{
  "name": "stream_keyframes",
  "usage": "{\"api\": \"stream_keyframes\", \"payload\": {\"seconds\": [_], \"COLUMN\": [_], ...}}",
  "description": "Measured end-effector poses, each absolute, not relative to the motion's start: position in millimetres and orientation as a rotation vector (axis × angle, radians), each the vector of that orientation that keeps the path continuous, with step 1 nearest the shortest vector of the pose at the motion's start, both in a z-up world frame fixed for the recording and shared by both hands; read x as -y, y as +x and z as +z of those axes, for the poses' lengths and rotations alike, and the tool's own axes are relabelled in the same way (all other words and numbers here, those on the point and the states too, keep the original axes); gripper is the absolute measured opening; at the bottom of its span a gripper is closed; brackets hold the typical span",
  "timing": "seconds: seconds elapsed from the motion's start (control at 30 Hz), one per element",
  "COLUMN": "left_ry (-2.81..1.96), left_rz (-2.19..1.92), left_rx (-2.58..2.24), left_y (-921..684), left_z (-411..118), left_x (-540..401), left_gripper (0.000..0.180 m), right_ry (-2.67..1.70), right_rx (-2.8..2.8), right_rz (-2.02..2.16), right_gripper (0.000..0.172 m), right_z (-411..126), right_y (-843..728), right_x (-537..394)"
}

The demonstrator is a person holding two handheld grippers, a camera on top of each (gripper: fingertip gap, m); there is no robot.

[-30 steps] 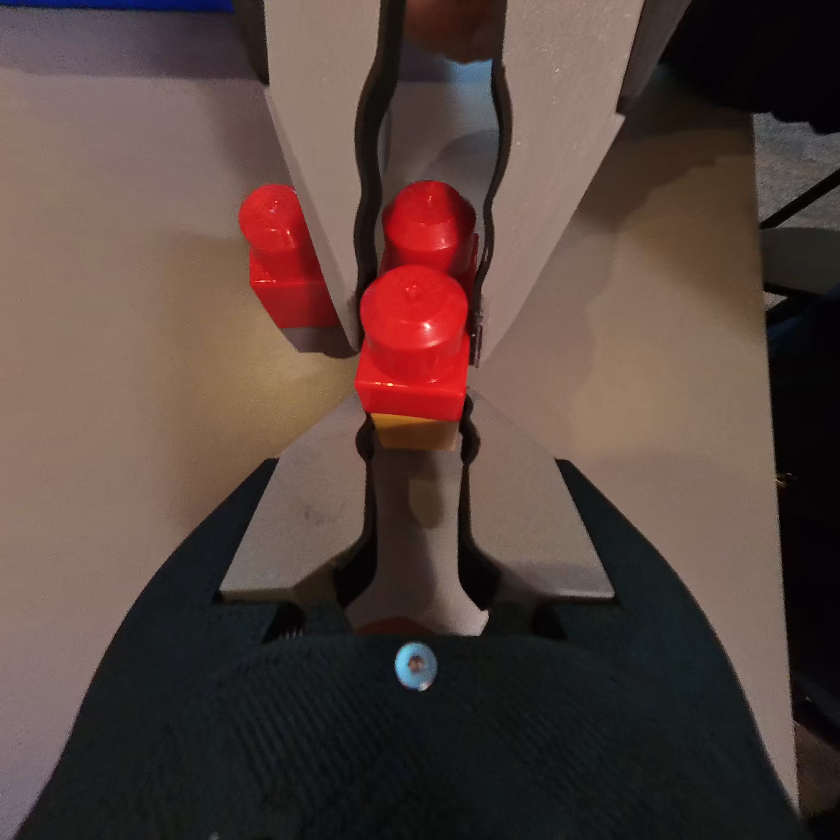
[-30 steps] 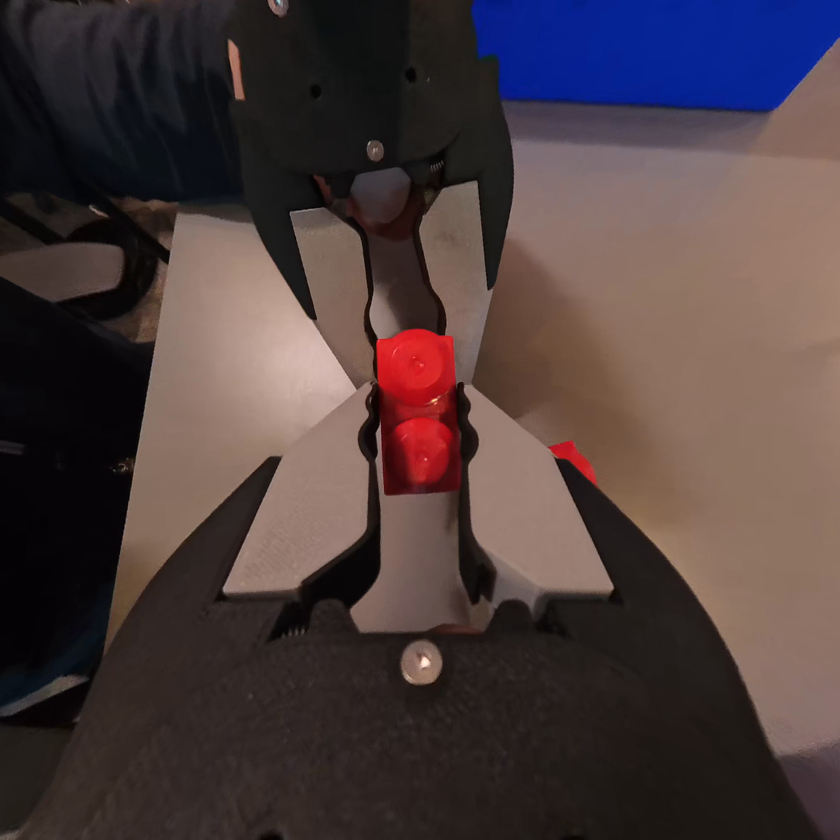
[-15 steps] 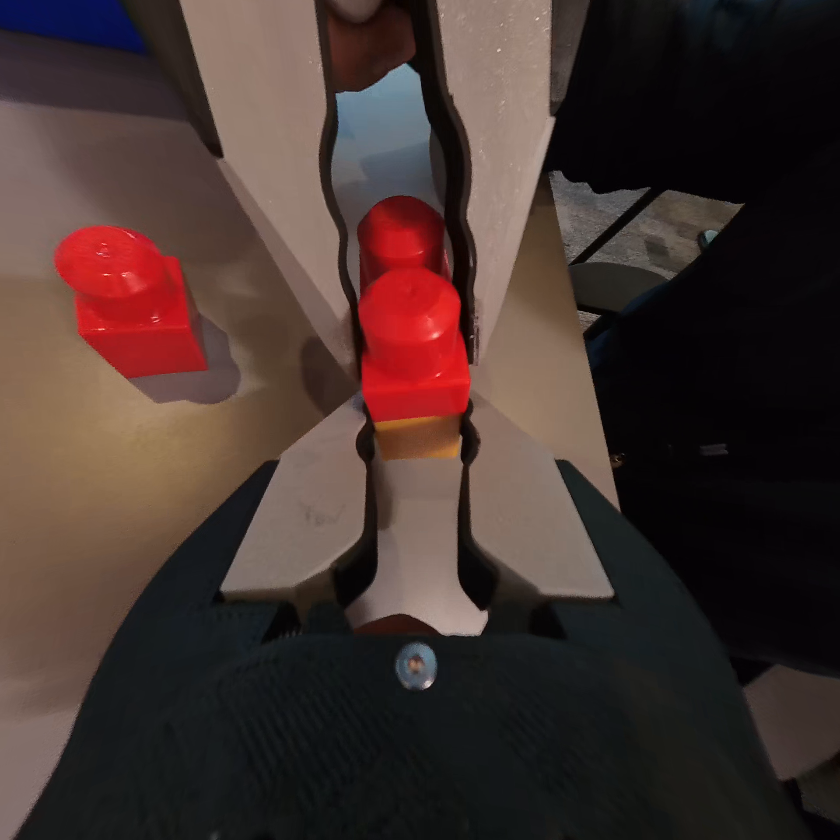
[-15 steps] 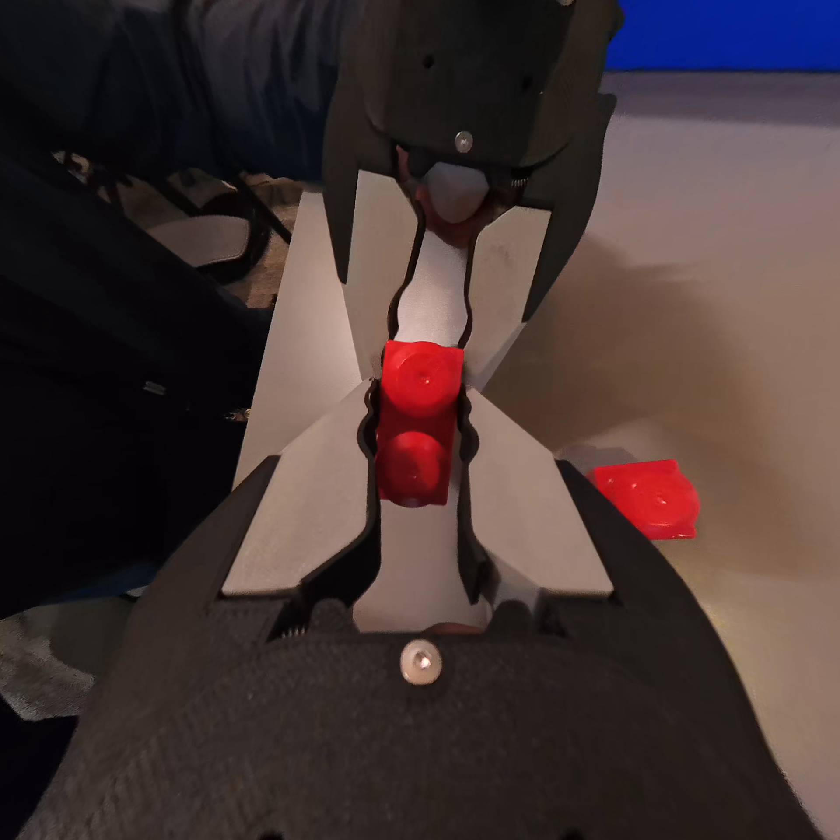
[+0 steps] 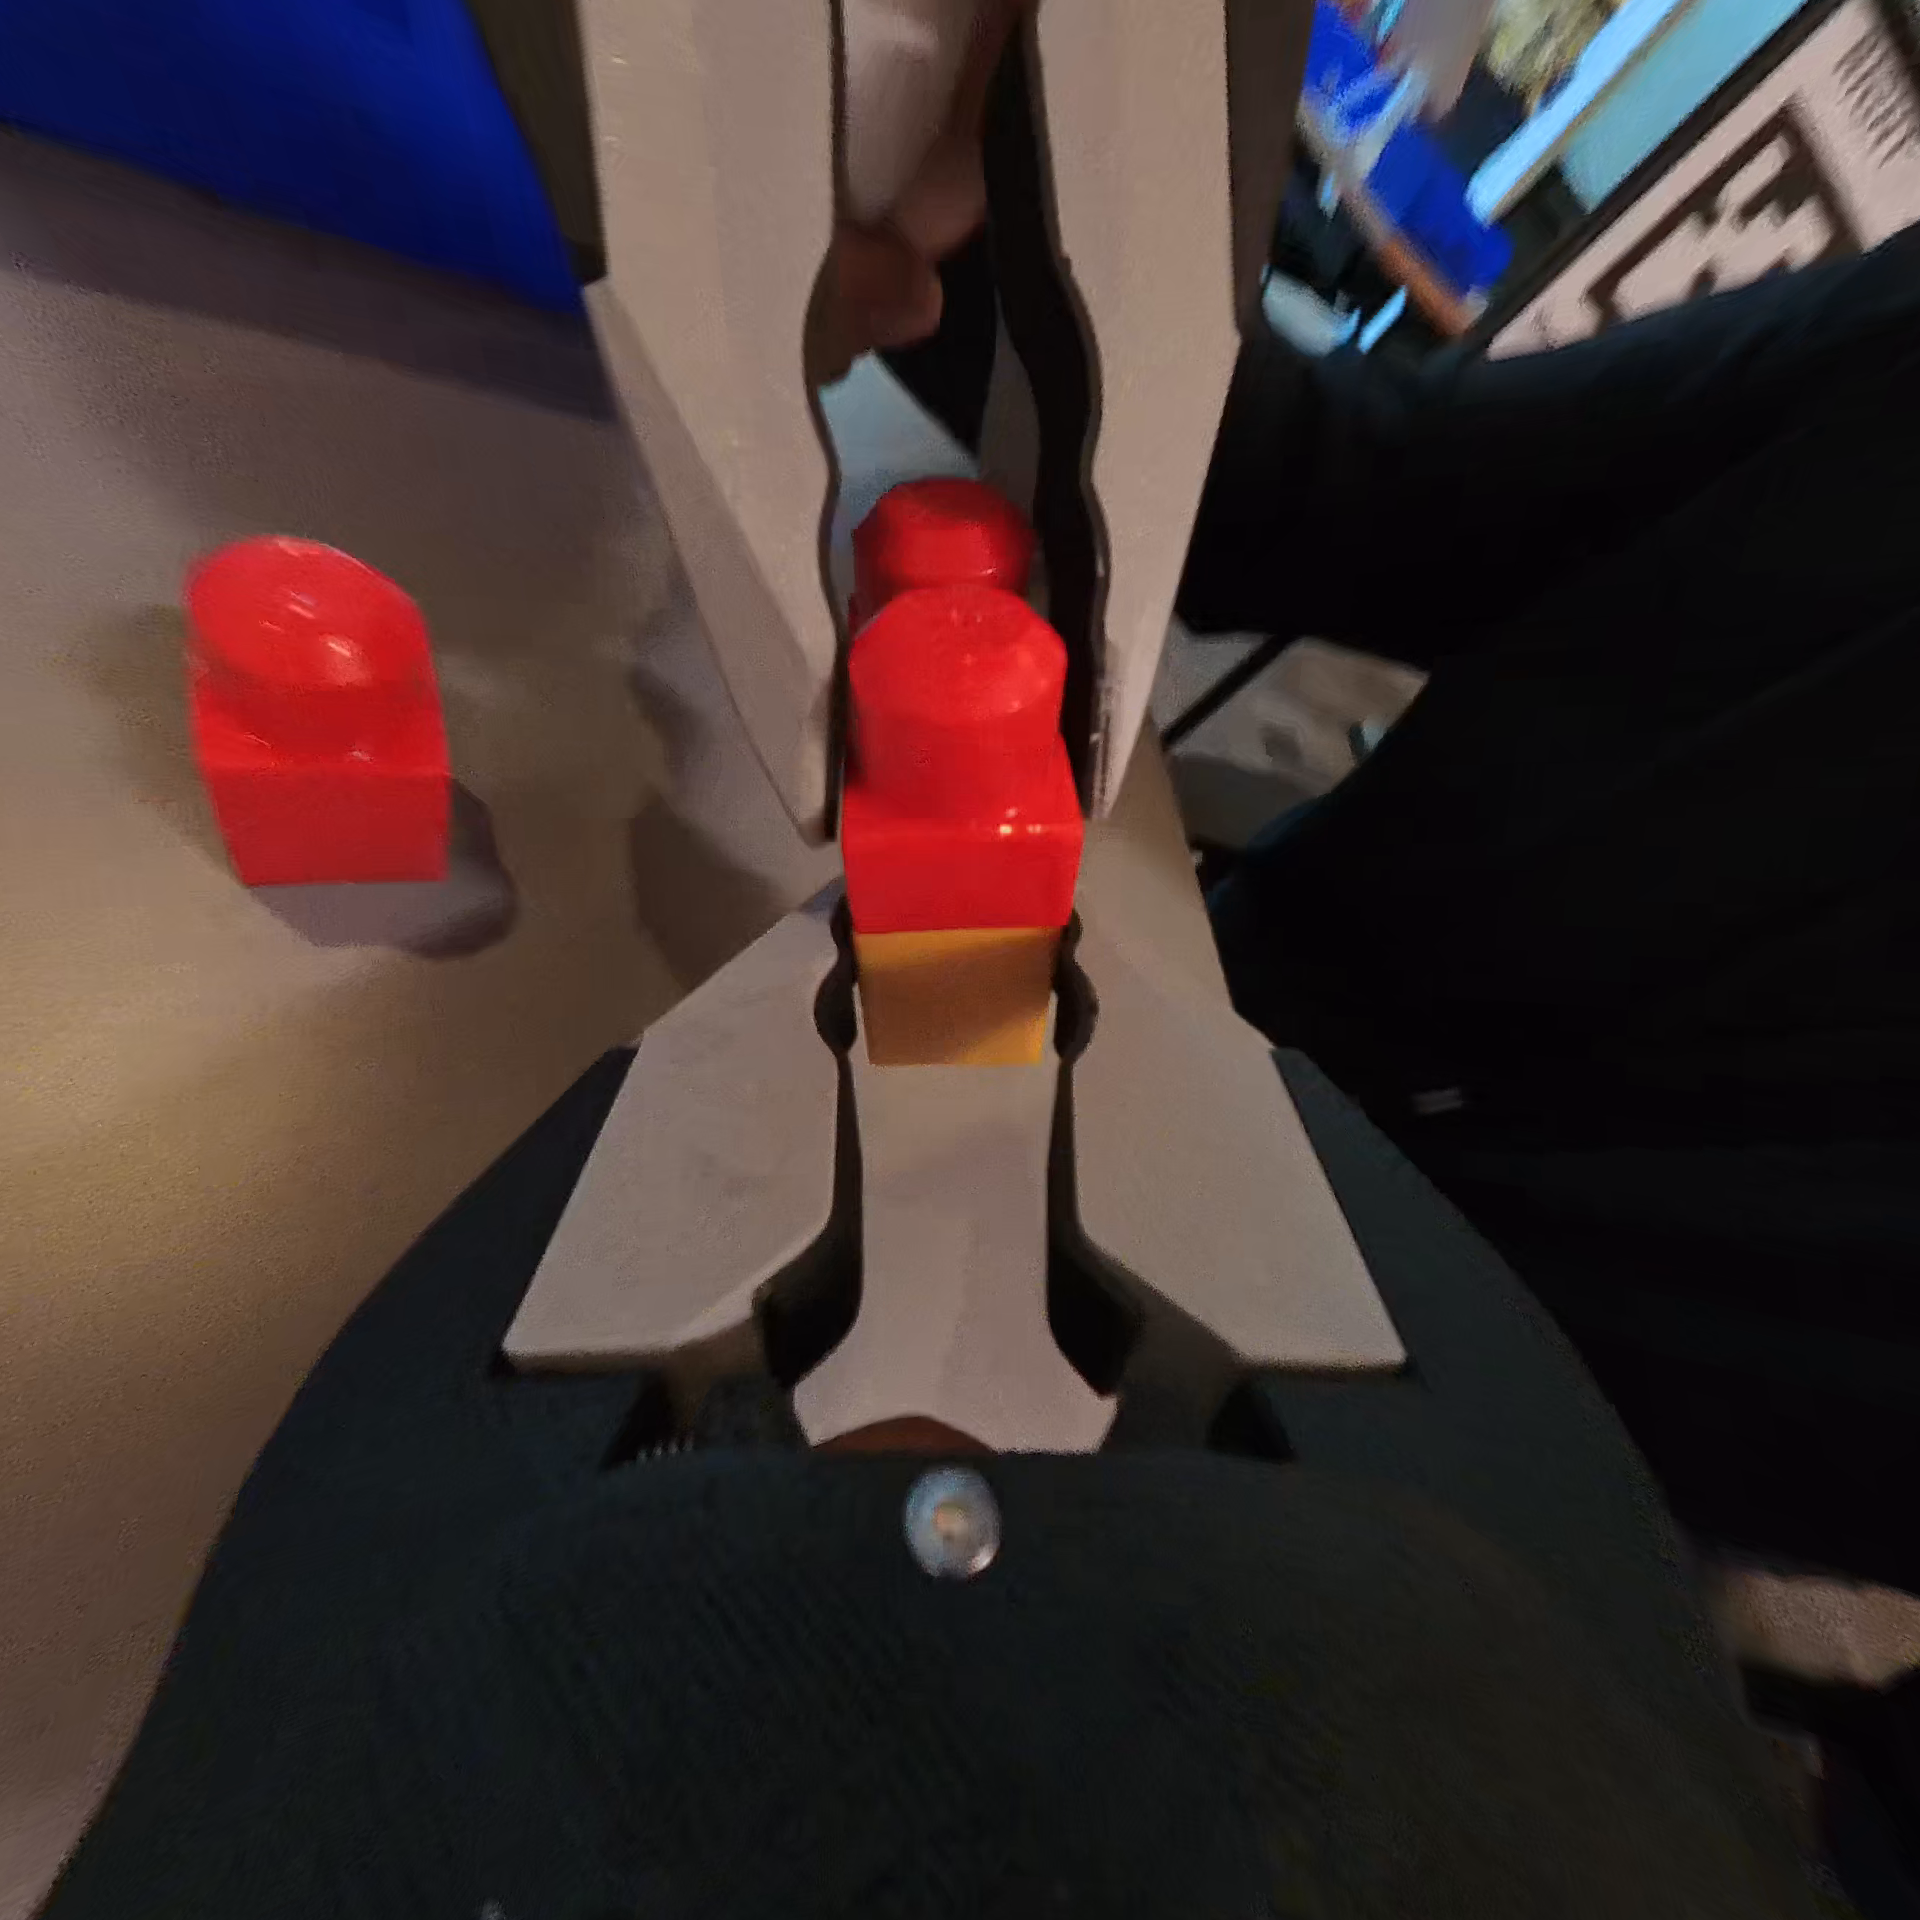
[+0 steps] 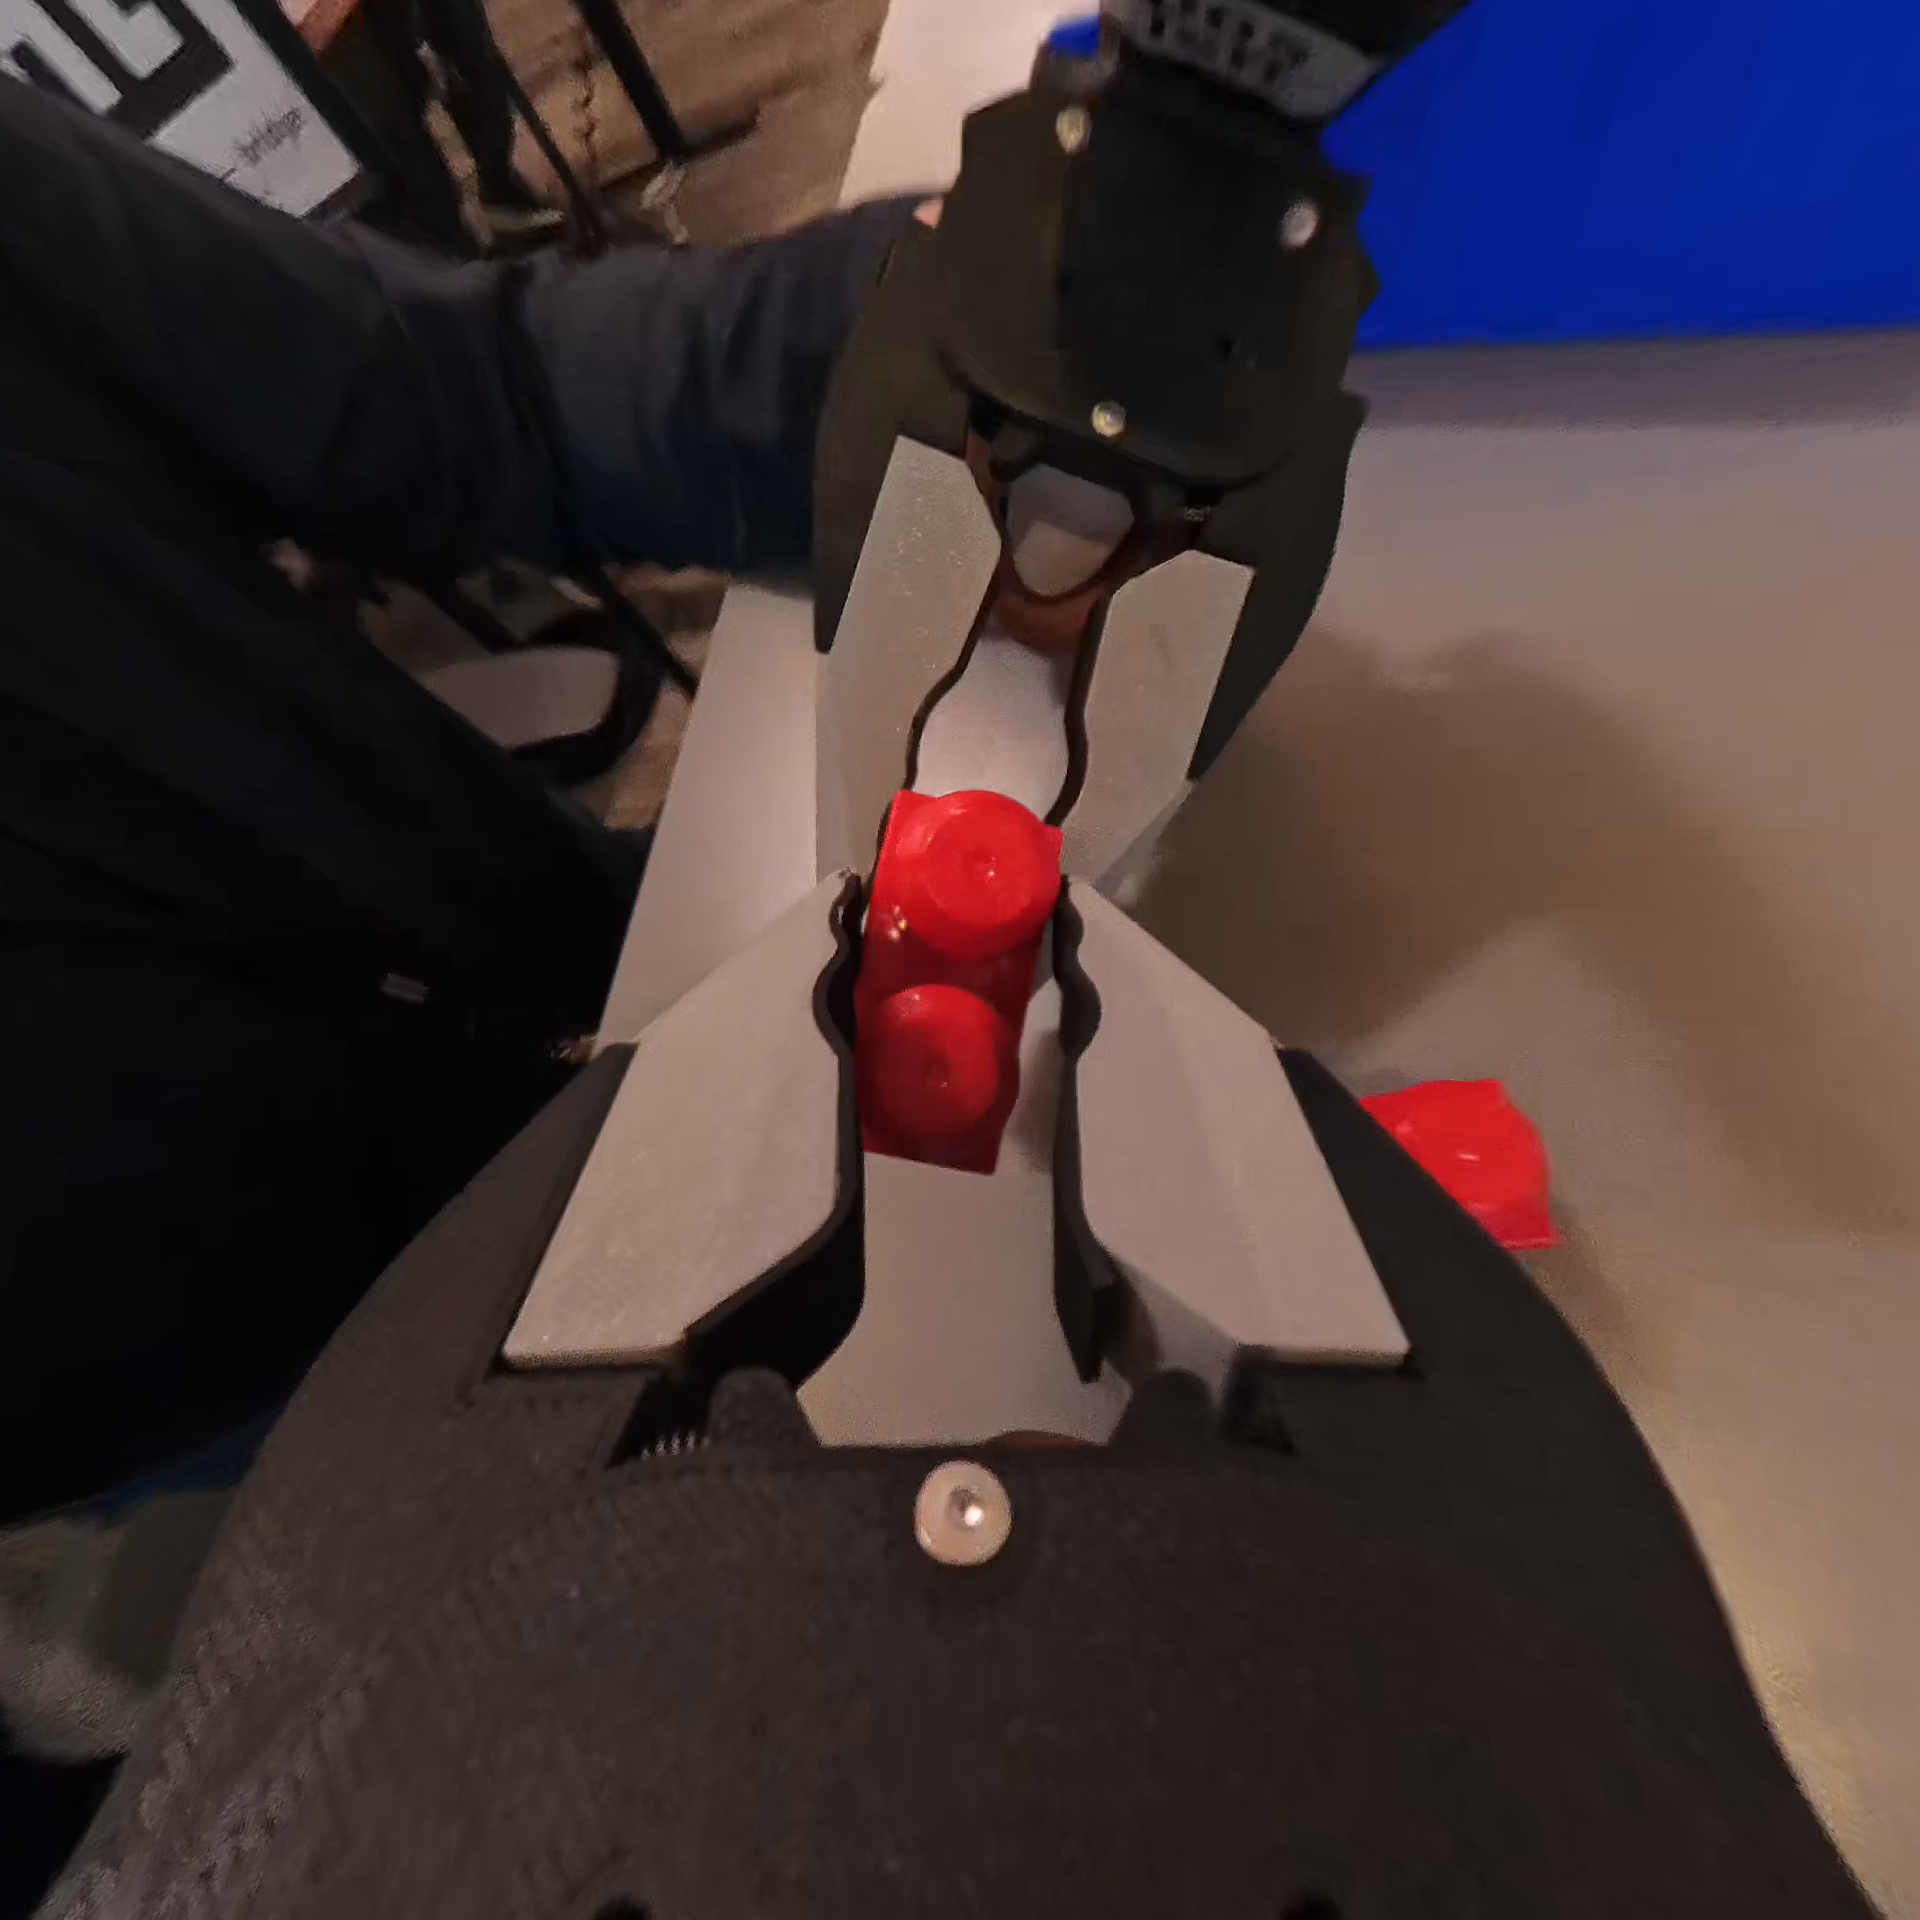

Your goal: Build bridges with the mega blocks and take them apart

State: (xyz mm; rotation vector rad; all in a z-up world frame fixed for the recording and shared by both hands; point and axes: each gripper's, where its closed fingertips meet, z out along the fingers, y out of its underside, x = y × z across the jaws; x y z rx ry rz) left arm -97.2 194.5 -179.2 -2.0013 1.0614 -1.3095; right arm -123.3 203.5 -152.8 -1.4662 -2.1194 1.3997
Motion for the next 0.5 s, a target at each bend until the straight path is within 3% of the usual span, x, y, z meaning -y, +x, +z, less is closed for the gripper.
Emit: {"api": "stream_keyframes", "payload": {"seconds": [0.2,0.5], "left_ry": [-1.932,-1.866], "left_rz": [-1.048,-0.928], "left_rx": [-0.962,-0.871], "left_y": [-118,-131], "left_z": [-171,-156], "left_x": [-228,-245], "left_gripper": [0.033,0.034], "right_ry": [-1.407,-1.531], "right_rx": [1.763,1.712], "right_rz": [1.498,1.293], "right_gripper": [0.041,0.050], "right_z": [-104,-132], "right_y": [-127,-129], "right_x": [-237,-271]}}
